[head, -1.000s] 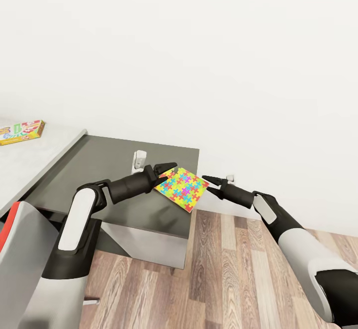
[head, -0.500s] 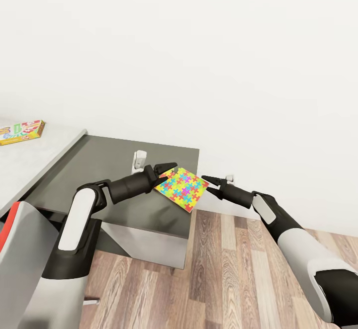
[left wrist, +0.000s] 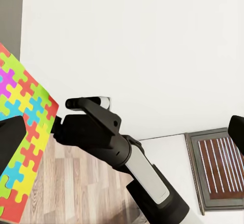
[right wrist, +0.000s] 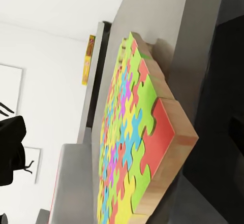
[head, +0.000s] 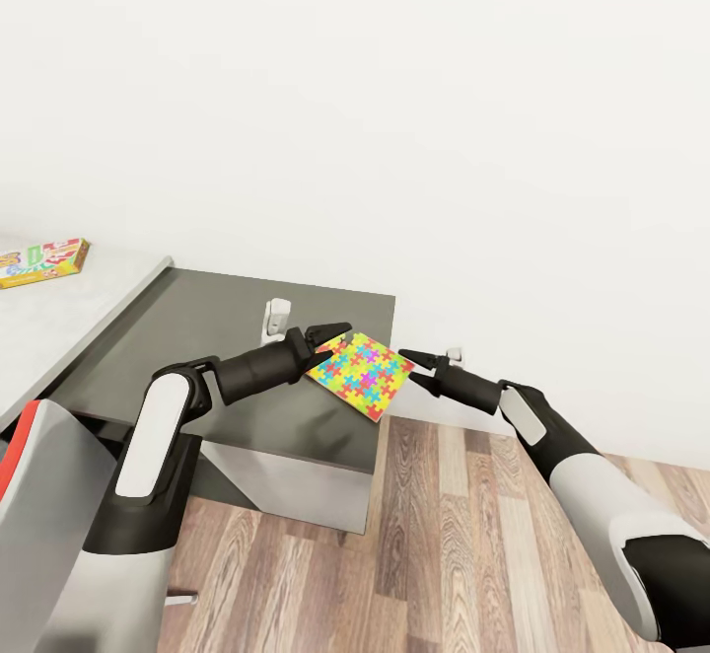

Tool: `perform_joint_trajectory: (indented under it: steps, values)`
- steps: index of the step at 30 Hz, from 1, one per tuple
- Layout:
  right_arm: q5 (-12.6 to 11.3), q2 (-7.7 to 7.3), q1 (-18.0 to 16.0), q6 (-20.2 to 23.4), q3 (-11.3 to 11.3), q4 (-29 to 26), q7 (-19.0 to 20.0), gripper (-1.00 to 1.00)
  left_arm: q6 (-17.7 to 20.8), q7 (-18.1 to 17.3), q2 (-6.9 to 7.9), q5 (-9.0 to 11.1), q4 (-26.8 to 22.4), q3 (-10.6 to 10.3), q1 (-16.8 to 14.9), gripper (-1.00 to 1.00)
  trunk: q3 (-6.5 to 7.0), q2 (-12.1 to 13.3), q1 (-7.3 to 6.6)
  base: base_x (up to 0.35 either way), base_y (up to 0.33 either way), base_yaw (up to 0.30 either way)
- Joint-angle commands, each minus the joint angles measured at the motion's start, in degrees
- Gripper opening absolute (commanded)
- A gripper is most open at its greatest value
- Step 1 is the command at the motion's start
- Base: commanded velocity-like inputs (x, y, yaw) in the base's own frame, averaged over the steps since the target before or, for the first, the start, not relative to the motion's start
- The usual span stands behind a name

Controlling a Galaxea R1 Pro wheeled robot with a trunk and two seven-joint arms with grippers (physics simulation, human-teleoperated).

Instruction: Put all the toys in the child's room - the three board games (two on the bed and one on the table), the two jigsaw puzzles on the table, and the tennis ball on the table - inside the toy box on the table in the child's room.

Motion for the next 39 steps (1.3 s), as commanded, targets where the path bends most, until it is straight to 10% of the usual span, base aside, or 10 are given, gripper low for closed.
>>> perform_joint_trajectory:
  steps: [1,26,27,39]
  values:
    - [-0.50,-0.05,-0.02,0.34,0.30,0.01,-0.04,1.00,0.15,0.60,-0.02,0.60,-0.04,0.03,-0.04,1.00,-0.04,-0.02,0.00,0.000,0.000,0.000]
    - [-0.42,0.06,0.19,0.34,0.51,-0.22,-0.04,1.00,0.19,0.60,-0.06,0.57,-0.04,0.03,-0.06,1.00,-0.04,-0.02,0.00,0.000,0.000,0.000]
    - [-0.42,0.08,0.20,0.33,0.53,-0.24,-0.04,-1.00,0.19,0.60,-0.07,0.56,-0.04,0.03,-0.07,1.00,-0.04,-0.02,0.00,0.000,0.000,0.000]
    - [-0.34,0.90,0.38,0.34,0.69,-0.64,-0.02,-1.00,0.18,0.60,-0.07,0.59,-0.04,0.03,-0.11,1.00,-0.04,-0.02,0.00,0.000,0.000,0.000]
